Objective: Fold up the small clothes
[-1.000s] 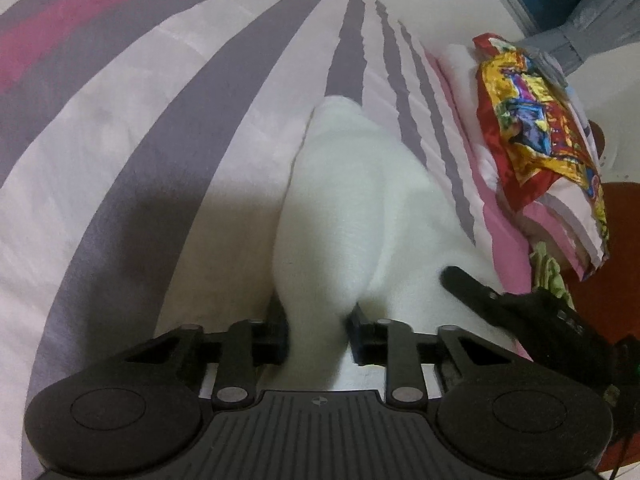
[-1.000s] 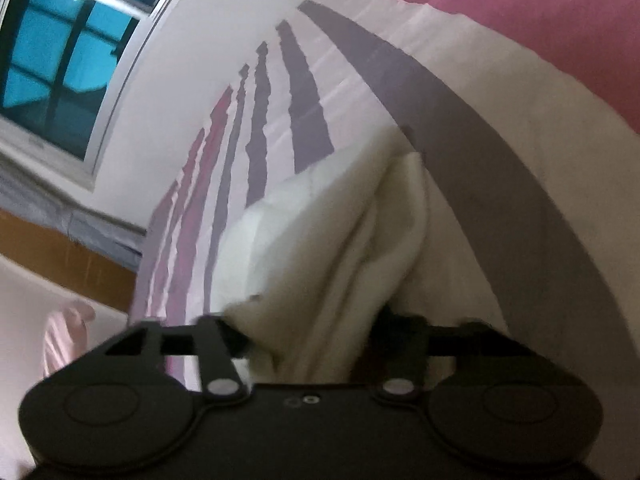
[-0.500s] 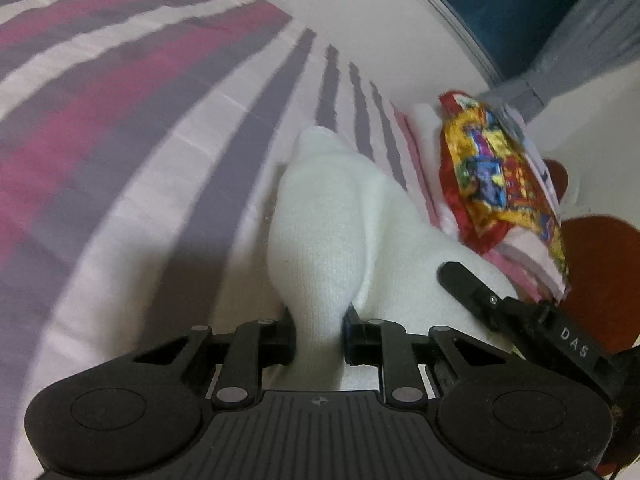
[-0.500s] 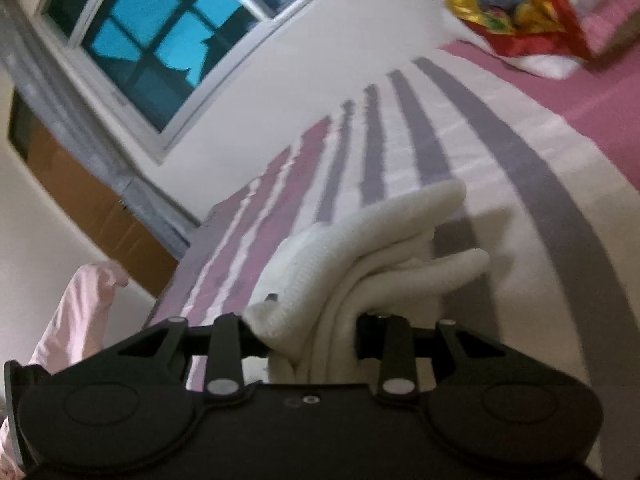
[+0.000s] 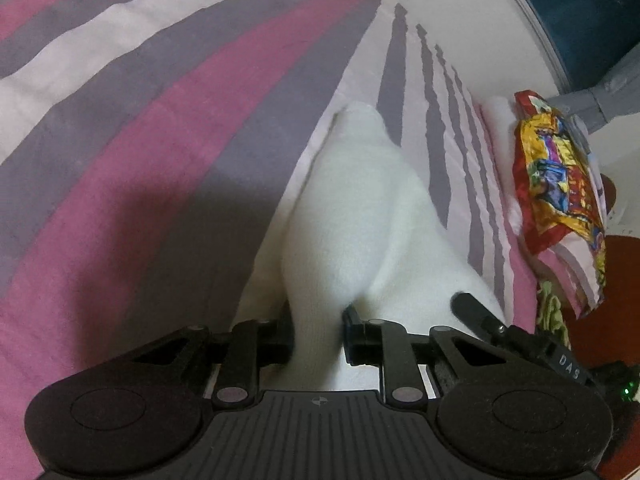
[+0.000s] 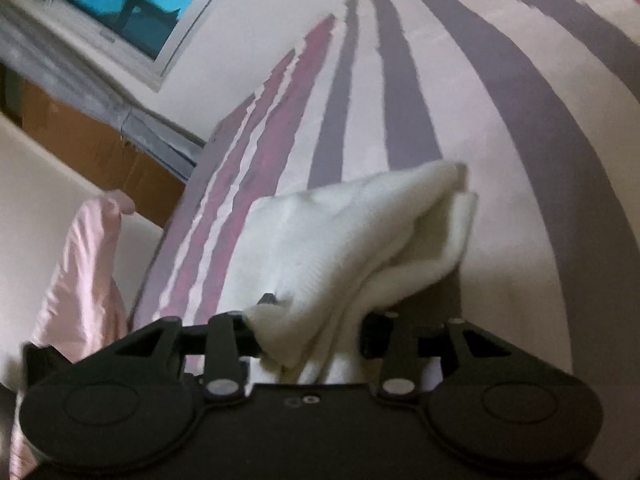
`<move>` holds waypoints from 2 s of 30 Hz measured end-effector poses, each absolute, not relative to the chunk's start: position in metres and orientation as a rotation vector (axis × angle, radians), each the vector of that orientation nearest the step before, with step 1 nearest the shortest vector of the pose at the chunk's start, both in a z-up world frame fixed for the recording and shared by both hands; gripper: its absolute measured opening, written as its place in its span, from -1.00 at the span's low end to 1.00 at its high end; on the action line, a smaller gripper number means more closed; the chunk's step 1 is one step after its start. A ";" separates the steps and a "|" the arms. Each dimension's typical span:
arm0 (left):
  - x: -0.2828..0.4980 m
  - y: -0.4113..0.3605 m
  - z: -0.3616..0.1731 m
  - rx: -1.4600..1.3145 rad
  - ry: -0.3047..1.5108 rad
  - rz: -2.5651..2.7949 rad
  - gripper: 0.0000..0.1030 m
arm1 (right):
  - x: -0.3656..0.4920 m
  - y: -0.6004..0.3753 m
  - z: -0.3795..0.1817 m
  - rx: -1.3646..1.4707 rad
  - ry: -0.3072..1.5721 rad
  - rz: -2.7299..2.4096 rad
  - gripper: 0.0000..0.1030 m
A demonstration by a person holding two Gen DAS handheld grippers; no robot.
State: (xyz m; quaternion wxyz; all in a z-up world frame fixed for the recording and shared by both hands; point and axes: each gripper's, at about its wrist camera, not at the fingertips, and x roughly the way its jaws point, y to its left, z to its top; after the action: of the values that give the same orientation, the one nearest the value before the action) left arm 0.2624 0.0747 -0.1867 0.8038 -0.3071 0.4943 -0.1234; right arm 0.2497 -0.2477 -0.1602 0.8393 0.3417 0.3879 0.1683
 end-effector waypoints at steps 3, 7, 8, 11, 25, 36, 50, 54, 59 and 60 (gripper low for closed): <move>0.259 0.069 -0.180 -0.594 1.044 -0.266 -0.58 | 0.251 -0.259 -0.159 0.785 0.824 0.341 -0.13; 0.256 0.073 -0.177 -0.582 1.030 -0.264 -0.58 | 0.258 -0.273 -0.172 0.907 0.829 0.309 0.07; 0.256 0.075 -0.178 -0.589 1.029 -0.263 -0.58 | 0.261 -0.276 -0.177 0.947 0.825 0.302 0.07; 0.258 0.074 -0.178 -0.594 1.018 -0.262 -0.58 | 0.272 -0.280 -0.187 0.962 0.838 0.264 -0.20; 0.267 0.050 -0.190 -0.542 0.967 -0.282 -0.56 | 0.296 -0.261 -0.158 0.484 0.767 0.216 -0.26; 0.221 0.062 -0.179 -0.548 0.993 -0.259 -0.56 | 0.199 -0.272 -0.158 0.540 0.925 0.317 -0.04; 0.206 0.048 -0.176 -0.451 1.021 -0.206 -0.55 | 0.157 -0.258 -0.167 0.528 1.002 0.299 -0.66; 0.201 0.049 -0.154 -0.419 0.981 -0.184 -0.55 | 0.159 -0.257 -0.154 0.507 1.002 0.306 -0.36; 0.199 0.038 -0.120 -0.345 0.889 -0.196 -0.55 | 0.140 -0.276 -0.125 0.506 0.847 0.214 -0.13; 0.201 0.033 -0.115 -0.335 0.884 -0.204 -0.55 | 0.138 -0.278 -0.118 0.507 0.811 0.212 -0.12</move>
State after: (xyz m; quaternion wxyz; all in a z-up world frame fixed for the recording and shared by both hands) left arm 0.2007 0.0332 -0.1154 0.8853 -0.1613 0.4250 -0.0982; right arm 0.1383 -0.2776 -0.1184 0.8826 0.2433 0.3893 0.1018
